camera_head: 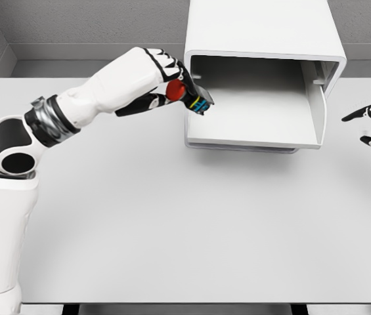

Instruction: Slide open multi-storey tabletop storage cabinets and put open load switch and slide close multi-storey tabletop storage cabinets

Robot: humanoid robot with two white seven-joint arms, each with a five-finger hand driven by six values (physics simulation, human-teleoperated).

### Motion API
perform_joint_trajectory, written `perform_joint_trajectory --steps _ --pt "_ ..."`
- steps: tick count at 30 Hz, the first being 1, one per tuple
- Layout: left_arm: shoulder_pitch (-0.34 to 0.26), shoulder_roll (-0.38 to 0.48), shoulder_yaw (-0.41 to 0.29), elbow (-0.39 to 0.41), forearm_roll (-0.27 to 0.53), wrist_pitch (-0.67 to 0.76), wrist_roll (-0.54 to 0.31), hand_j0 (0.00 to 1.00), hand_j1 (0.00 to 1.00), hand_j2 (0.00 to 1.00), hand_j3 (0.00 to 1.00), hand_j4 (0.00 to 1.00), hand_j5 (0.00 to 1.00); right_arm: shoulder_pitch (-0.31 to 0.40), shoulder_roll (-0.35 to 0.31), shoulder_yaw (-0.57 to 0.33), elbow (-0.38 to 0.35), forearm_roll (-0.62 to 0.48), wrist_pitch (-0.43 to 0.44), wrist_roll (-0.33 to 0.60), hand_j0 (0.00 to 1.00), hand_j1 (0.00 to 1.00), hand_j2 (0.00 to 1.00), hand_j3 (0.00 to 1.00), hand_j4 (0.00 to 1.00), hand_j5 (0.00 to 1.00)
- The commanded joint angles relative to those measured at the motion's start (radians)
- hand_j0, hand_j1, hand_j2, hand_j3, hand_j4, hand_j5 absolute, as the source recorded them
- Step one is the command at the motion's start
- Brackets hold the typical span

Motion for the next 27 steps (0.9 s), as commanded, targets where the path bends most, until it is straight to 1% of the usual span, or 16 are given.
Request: perform_joint_trajectory --steps 1,3,6,8,9,10,15,16,22,24,25,27 --pt "0.0 -0.02 0.0 0.006 -0.005 0.003 0.0 0.44 0.44 0.44 0.44 0.44 0.44 0.002 0.004 0.0 0.017 -0.007 0.001 -0.002 0.67 0.67 0.67 0.67 0.67 0.67" --pt "-0.011 -0.034 -0.016 0.029 -0.005 0.003 0.0 0.44 0.44 0.44 0.44 0.44 0.44 0.014 0.007 0.0 0.039 -0.005 0.001 -0.002 0.67 0.67 0.67 0.67 0.67 0.67" --pt "-0.014 -0.051 -0.031 0.037 -0.005 0.003 0.0 0.44 0.44 0.44 0.44 0.44 0.44 0.048 0.01 0.0 0.054 -0.004 0.001 -0.002 0.68 0.68 0.68 0.68 0.68 0.68" --pt "-0.014 -0.069 -0.043 0.039 -0.007 0.003 0.0 0.44 0.44 0.44 0.44 0.44 0.44 0.06 0.03 -0.002 0.065 -0.004 0.001 -0.001 0.68 0.68 0.68 0.68 0.68 0.68" --pt "-0.014 -0.074 -0.043 0.042 -0.038 0.003 0.0 0.45 0.45 0.45 0.45 0.45 0.45 0.061 0.033 -0.002 0.074 -0.004 0.001 -0.002 0.68 0.68 0.68 0.68 0.68 0.68" --pt "-0.014 -0.092 -0.045 0.042 -0.048 0.003 0.0 0.45 0.45 0.45 0.45 0.45 0.45 0.067 0.034 -0.002 0.082 -0.004 0.001 -0.001 0.68 0.68 0.68 0.68 0.68 0.68" --pt "-0.014 -0.102 -0.06 0.042 -0.048 0.003 0.0 0.45 0.45 0.45 0.45 0.45 0.45 0.072 0.053 -0.002 0.106 0.011 0.001 -0.001 0.69 0.69 0.69 0.69 0.69 0.69" --pt "-0.014 -0.121 -0.066 0.042 -0.048 0.003 0.0 0.45 0.45 0.45 0.45 0.45 0.45 0.072 0.053 -0.002 0.108 0.011 0.001 -0.001 0.69 0.69 0.69 0.69 0.69 0.69" --pt "-0.014 -0.152 -0.082 0.045 -0.073 0.003 0.0 0.45 0.45 0.45 0.45 0.45 0.45 0.08 0.065 -0.002 0.108 0.011 0.001 -0.001 0.69 0.69 0.69 0.69 0.69 0.69" --pt "-0.014 -0.157 -0.091 0.066 -0.082 0.003 0.0 0.45 0.45 0.45 0.45 0.45 0.45 0.081 0.074 -0.002 0.111 0.013 0.001 -0.001 0.69 0.69 0.69 0.69 0.69 0.69" --pt "-0.014 -0.172 -0.091 0.077 -0.084 0.003 0.0 0.45 0.45 0.45 0.45 0.45 0.45 0.081 0.076 -0.002 0.118 0.015 0.001 -0.001 0.69 0.69 0.69 0.69 0.69 0.69" --pt "-0.026 -0.178 -0.097 0.103 -0.085 0.003 0.0 0.45 0.45 0.45 0.45 0.45 0.45 0.083 0.077 -0.002 0.126 0.015 0.001 -0.002 0.69 0.69 0.69 0.69 0.69 0.69"
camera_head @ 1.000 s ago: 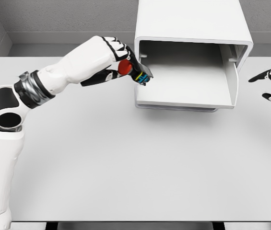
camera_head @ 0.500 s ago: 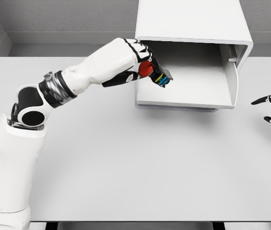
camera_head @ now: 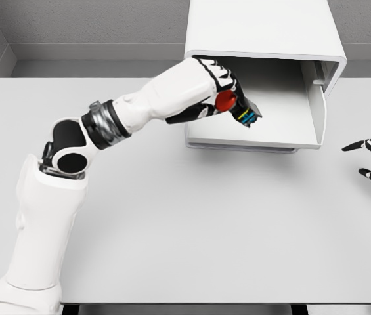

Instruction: Slide open multi-storey tabletop storage cabinets and put open load switch and slide close multi-storey tabletop storage cabinets

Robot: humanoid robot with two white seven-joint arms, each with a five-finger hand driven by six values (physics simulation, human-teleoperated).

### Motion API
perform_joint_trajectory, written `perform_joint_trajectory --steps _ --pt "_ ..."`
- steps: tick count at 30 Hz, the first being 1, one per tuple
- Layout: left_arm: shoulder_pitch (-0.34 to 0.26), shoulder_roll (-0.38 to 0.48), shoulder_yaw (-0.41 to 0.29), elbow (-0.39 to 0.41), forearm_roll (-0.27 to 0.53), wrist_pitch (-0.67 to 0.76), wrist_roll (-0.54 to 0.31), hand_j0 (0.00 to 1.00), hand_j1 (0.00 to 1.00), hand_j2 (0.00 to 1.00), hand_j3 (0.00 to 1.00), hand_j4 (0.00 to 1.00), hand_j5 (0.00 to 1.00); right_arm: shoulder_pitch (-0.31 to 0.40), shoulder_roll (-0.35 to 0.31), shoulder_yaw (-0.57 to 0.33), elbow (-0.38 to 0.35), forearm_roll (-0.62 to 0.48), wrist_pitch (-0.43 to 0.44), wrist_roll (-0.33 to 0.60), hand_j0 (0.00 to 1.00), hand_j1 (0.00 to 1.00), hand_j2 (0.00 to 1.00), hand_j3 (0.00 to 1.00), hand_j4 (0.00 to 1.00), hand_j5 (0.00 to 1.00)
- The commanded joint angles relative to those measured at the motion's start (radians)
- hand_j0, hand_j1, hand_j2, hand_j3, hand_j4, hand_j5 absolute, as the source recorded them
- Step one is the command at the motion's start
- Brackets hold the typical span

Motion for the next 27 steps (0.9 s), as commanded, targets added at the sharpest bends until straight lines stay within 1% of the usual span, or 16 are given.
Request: perform_joint_trajectory --steps 1,2,3,5,8,10,13,27 --pt "-0.002 -0.016 -0.006 0.039 0.002 0.003 0.001 0.45 0.45 0.45 0.45 0.45 0.45 0.0 0.009 0.0 0.014 -0.006 0.001 -0.001 0.69 0.69 0.69 0.69 0.69 0.69" --pt "-0.005 -0.016 -0.006 0.048 -0.005 0.003 0.001 0.45 0.45 0.45 0.45 0.45 0.45 0.0 0.017 0.0 0.017 -0.006 0.001 -0.001 0.69 0.69 0.69 0.69 0.69 0.69" --pt "-0.005 -0.016 -0.005 0.051 -0.029 0.003 0.001 0.45 0.45 0.45 0.45 0.45 0.45 0.0 0.017 0.0 0.017 -0.006 0.001 -0.001 0.69 0.69 0.69 0.69 0.69 0.69" --pt "-0.005 -0.016 -0.006 0.056 -0.034 0.003 0.001 0.45 0.45 0.45 0.45 0.45 0.45 0.0 0.019 0.0 0.017 -0.004 0.001 -0.001 0.69 0.69 0.69 0.69 0.69 0.69" --pt "-0.018 -0.016 -0.012 0.086 -0.035 0.003 0.001 0.45 0.45 0.45 0.45 0.45 0.45 0.0 0.028 0.0 0.015 -0.001 0.001 -0.001 0.69 0.69 0.69 0.69 0.69 0.69" --pt "-0.02 -0.016 -0.011 0.1 -0.057 0.003 0.001 0.45 0.45 0.45 0.45 0.45 0.45 0.0 0.028 0.0 0.014 -0.001 0.001 -0.001 0.69 0.69 0.69 0.69 0.69 0.69" --pt "-0.031 -0.016 -0.012 0.128 -0.066 0.003 0.001 0.45 0.45 0.45 0.45 0.45 0.45 0.0 0.028 0.0 0.012 -0.001 0.001 -0.001 0.69 0.69 0.69 0.69 0.69 0.69" --pt "-0.031 -0.016 -0.035 0.126 -0.078 0.003 0.001 0.46 0.46 0.46 0.46 0.46 0.46 -0.002 0.028 0.0 0.012 0.0 0.001 -0.001 0.69 0.69 0.69 0.69 0.69 0.69"
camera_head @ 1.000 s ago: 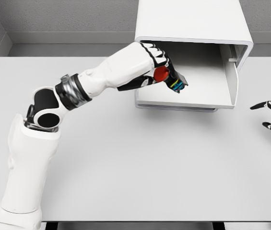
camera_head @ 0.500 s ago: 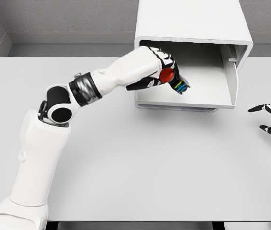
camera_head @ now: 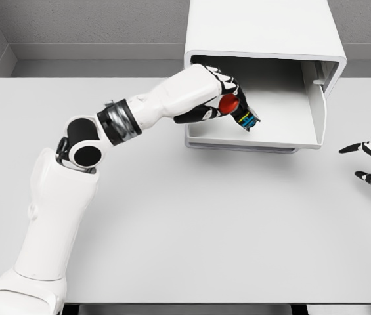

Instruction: Slide open multi-storey tabletop storage cabinets and put open load switch and slide close multi-storey tabletop storage cabinets

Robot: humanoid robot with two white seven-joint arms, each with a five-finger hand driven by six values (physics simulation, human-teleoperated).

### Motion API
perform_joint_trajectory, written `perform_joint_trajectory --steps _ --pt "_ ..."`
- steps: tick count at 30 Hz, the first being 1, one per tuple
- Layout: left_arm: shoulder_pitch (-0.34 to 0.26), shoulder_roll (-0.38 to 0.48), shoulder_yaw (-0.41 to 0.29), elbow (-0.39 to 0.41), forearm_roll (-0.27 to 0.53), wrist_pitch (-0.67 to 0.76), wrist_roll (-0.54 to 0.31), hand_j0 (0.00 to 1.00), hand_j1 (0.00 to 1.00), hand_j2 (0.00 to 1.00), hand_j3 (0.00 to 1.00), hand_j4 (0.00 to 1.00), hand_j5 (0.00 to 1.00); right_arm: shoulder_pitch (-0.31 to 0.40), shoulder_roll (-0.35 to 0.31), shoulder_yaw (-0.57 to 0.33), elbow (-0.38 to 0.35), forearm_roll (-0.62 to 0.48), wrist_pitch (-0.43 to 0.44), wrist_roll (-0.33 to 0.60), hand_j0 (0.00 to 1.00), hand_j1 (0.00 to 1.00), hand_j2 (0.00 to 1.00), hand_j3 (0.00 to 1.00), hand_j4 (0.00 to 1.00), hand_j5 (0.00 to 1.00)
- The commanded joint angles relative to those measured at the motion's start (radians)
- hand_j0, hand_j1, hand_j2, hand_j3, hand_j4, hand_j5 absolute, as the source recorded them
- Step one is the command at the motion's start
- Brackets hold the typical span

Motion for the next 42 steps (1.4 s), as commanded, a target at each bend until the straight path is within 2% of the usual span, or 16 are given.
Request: perform_joint_trajectory --steps 1,7,13,23,25,26,30,37,42 --pt "0.0 -0.001 -0.008 -0.002 -0.017 -0.004 -0.013 0.47 0.47 0.47 0.47 0.47 0.47 0.002 -0.002 0.0 -0.002 -0.007 0.001 0.0 0.69 0.69 0.69 0.69 0.69 0.69" --pt "0.003 -0.001 -0.009 -0.011 -0.013 -0.004 -0.013 0.47 0.47 0.47 0.47 0.47 0.47 0.0 -0.002 0.0 -0.004 -0.007 0.001 0.0 0.69 0.69 0.69 0.69 0.69 0.69" --pt "0.009 -0.001 -0.02 -0.056 -0.013 -0.004 -0.013 0.47 0.47 0.47 0.47 0.47 0.47 0.0 -0.002 0.0 -0.004 -0.007 0.001 0.0 0.7 0.7 0.7 0.7 0.7 0.7" --pt "0.006 -0.001 -0.027 -0.056 -0.017 -0.004 -0.013 0.47 0.47 0.47 0.47 0.47 0.47 0.0 -0.002 -0.002 -0.001 -0.007 0.001 -0.002 0.7 0.7 0.7 0.7 0.7 0.7" --pt "0.005 -0.001 -0.026 -0.053 -0.017 -0.004 -0.013 0.5 0.5 0.5 0.5 0.5 0.5 0.0 -0.002 -0.002 -0.002 -0.007 0.001 0.0 0.7 0.7 0.7 0.7 0.7 0.7" --pt "0.003 -0.001 -0.021 -0.048 -0.017 -0.004 -0.013 0.59 0.59 0.59 0.59 0.59 0.59 0.0 -0.002 -0.002 -0.001 -0.007 0.001 -0.002 0.7 0.7 0.7 0.7 0.7 0.7" --pt "0.003 -0.001 -0.015 -0.045 -0.017 -0.004 -0.013 0.68 0.68 0.68 0.68 0.68 0.68 0.0 -0.002 -0.002 -0.001 -0.007 0.001 -0.002 0.7 0.7 0.7 0.7 0.7 0.7" --pt "0.003 -0.001 -0.015 -0.045 -0.017 -0.004 -0.013 0.75 0.75 0.75 0.75 0.75 0.75 0.0 -0.002 -0.002 0.001 -0.007 0.001 -0.002 0.7 0.7 0.7 0.7 0.7 0.7" --pt "0.003 -0.001 -0.015 -0.045 -0.017 -0.004 -0.013 0.76 0.76 0.76 0.76 0.76 0.76 0.0 -0.002 -0.002 0.001 -0.007 0.001 -0.002 0.7 0.7 0.7 0.7 0.7 0.7"
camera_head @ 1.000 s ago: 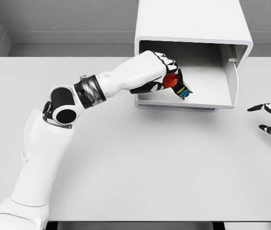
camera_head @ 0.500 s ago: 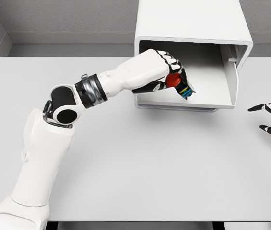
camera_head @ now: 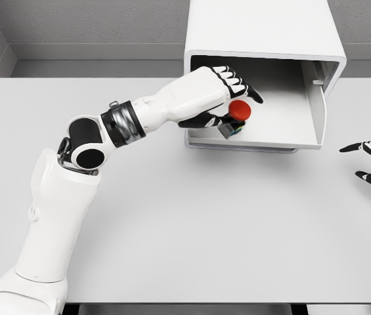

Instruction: Slide open multi-storey tabletop storage cabinets and put open load switch and slide close multi-storey tabletop storage cabinets

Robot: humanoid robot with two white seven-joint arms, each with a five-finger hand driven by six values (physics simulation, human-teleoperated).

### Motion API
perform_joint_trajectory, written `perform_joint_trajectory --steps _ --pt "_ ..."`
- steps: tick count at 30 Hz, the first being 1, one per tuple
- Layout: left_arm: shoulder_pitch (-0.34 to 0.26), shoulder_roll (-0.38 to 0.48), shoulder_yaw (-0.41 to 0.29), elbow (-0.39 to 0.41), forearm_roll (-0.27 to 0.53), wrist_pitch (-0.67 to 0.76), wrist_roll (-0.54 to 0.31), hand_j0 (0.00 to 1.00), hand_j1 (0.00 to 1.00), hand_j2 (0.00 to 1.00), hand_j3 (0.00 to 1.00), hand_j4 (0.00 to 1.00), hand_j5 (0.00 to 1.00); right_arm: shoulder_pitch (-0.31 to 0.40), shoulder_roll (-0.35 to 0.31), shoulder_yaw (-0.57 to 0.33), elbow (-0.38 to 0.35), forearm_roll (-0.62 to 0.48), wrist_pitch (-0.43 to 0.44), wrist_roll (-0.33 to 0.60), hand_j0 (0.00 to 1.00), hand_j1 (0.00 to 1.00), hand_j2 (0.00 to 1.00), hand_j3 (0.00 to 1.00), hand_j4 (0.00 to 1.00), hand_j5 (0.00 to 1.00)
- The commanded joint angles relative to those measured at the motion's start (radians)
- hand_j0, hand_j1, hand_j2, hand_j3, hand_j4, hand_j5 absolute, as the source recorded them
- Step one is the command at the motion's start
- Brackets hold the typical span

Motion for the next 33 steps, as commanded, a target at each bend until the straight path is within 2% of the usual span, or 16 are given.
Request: perform_joint_trajectory --steps 1,7,9,11,15,17,18,19,21,24,26,29,31,33 --pt "0.0 0.0 0.001 0.001 0.007 0.003 0.001 0.77 0.77 0.77 0.77 0.77 0.77 0.0 -0.002 0.0 0.0 -0.007 0.001 0.0 0.7 0.7 0.7 0.7 0.7 0.7" --pt "0.0 0.0 0.001 -0.002 0.007 0.003 0.001 0.79 0.79 0.79 0.79 0.79 0.79 0.0 -0.002 0.0 0.0 -0.007 0.001 0.0 0.7 0.7 0.7 0.7 0.7 0.7" --pt "0.003 0.0 0.001 -0.015 0.013 0.003 0.001 0.9 0.9 0.9 0.9 0.9 0.9 0.0 -0.002 0.0 0.0 -0.007 0.001 0.0 0.7 0.7 0.7 0.7 0.7 0.7" --pt "0.009 0.0 -0.001 -0.056 0.019 0.003 0.001 1.0 1.0 1.0 1.0 1.0 1.0 0.0 -0.002 0.0 -0.005 -0.007 0.001 0.0 0.7 0.7 0.7 0.7 0.7 0.7" --pt "0.043 0.0 0.001 -0.159 0.024 0.003 0.001 1.0 1.0 1.0 1.0 1.0 1.0 0.002 -0.002 0.0 -0.004 -0.007 0.001 0.0 0.7 0.7 0.7 0.7 0.7 0.7" --pt "0.049 0.0 0.001 -0.17 0.025 0.003 0.001 1.0 1.0 1.0 1.0 1.0 1.0 0.008 -0.002 0.001 -0.01 -0.007 0.001 0.0 0.74 0.74 0.74 0.74 0.74 0.74" --pt "0.049 0.0 0.002 -0.171 0.047 0.003 0.001 1.0 1.0 1.0 1.0 1.0 1.0 0.012 -0.002 0.003 -0.014 -0.007 0.001 -0.002 0.73 0.73 0.73 0.73 0.73 0.73" --pt "0.049 0.0 0.001 -0.173 0.077 0.003 0.001 1.0 1.0 1.0 1.0 1.0 1.0 0.015 -0.002 0.004 -0.014 -0.007 0.001 -0.004 0.69 0.69 0.69 0.69 0.69 0.69" --pt "0.049 0.007 0.001 -0.211 0.154 0.003 0.001 1.0 1.0 1.0 1.0 1.0 1.0 0.028 -0.002 0.006 -0.016 -0.007 0.001 -0.005 0.65 0.65 0.65 0.65 0.65 0.65" --pt "0.049 0.173 0.002 -0.229 0.332 0.003 0.001 1.0 1.0 1.0 1.0 1.0 1.0 0.043 -0.002 0.003 -0.05 -0.002 0.001 -0.008 0.63 0.63 0.63 0.63 0.63 0.63" --pt "0.066 0.28 0.03 -0.229 0.432 0.003 0.001 1.0 1.0 1.0 1.0 1.0 1.0 0.051 0.0 0.003 -0.074 -0.002 0.001 -0.008 0.61 0.61 0.61 0.61 0.61 0.61" --pt "0.127 0.362 0.094 -0.229 0.455 0.003 0.001 1.0 1.0 1.0 1.0 1.0 1.0 0.058 0.0 0.003 -0.094 -0.002 0.001 -0.008 0.6 0.6 0.6 0.6 0.6 0.6" --pt "0.186 0.423 0.166 -0.229 0.493 0.003 0.001 1.0 1.0 1.0 1.0 1.0 1.0 0.061 0.015 0.003 -0.119 -0.002 0.001 -0.005 0.6 0.6 0.6 0.6 0.6 0.6" --pt "0.268 0.466 0.278 -0.225 0.496 0.003 0.001 1.0 1.0 1.0 1.0 1.0 1.0 0.077 0.034 0.001 -0.151 -0.002 0.001 0.0 0.6 0.6 0.6 0.6 0.6 0.6"
